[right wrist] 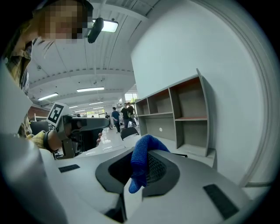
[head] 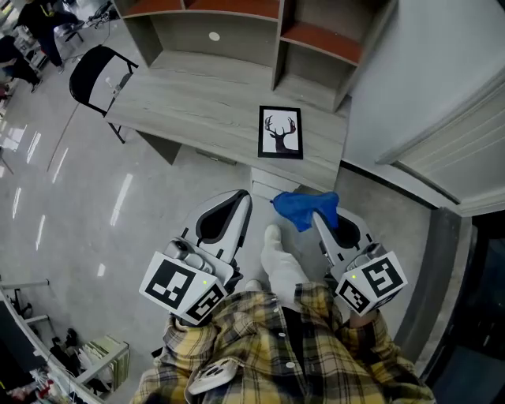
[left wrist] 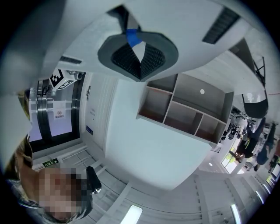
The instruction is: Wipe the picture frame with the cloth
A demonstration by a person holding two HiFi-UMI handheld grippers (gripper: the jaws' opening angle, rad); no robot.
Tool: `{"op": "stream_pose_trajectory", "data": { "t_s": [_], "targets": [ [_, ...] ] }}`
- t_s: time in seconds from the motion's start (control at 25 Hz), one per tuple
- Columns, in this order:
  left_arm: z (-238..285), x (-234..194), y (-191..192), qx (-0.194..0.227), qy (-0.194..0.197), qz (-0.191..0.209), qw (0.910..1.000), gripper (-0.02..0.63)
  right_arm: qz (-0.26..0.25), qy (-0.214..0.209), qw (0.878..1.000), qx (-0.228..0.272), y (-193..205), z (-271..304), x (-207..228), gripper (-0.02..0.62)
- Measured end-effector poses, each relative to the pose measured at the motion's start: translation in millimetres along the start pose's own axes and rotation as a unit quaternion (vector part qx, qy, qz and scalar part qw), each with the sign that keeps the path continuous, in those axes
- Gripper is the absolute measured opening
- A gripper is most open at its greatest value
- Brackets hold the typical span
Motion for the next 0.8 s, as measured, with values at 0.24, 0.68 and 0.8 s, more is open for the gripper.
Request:
{"op": "stream_pose_trajectory", "data": {
  "t_s": [0.24, 0.68, 0.8],
  "targets": [
    [74, -37, -26, 0.014, -0.01, 0.009, 0.9998, 0.005, -0.016, -0.015, 1.0, 0.008, -50, 46, 52, 0.041],
    [138, -84, -29, -0.001, -0.02, -0.003, 0.9998, 0.005, -0.002, -0.024, 1.0, -0.004, -80, 106, 106, 0.041],
    [154, -110, -26, -0.006, -0.015, -0.008, 0.9998, 0.005, 0.005, -0.021, 1.0, -0.012, -80, 133, 113, 0.041]
  ]
}}
Point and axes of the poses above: the fingertips, and each gripper's own axes: z forward along the fingers, x to its right, y out of its underside, the point moved 1 cm from there along -z, backward along the fingers, and after that the axes turned 10 degrees about z, right-handed, at the moved point
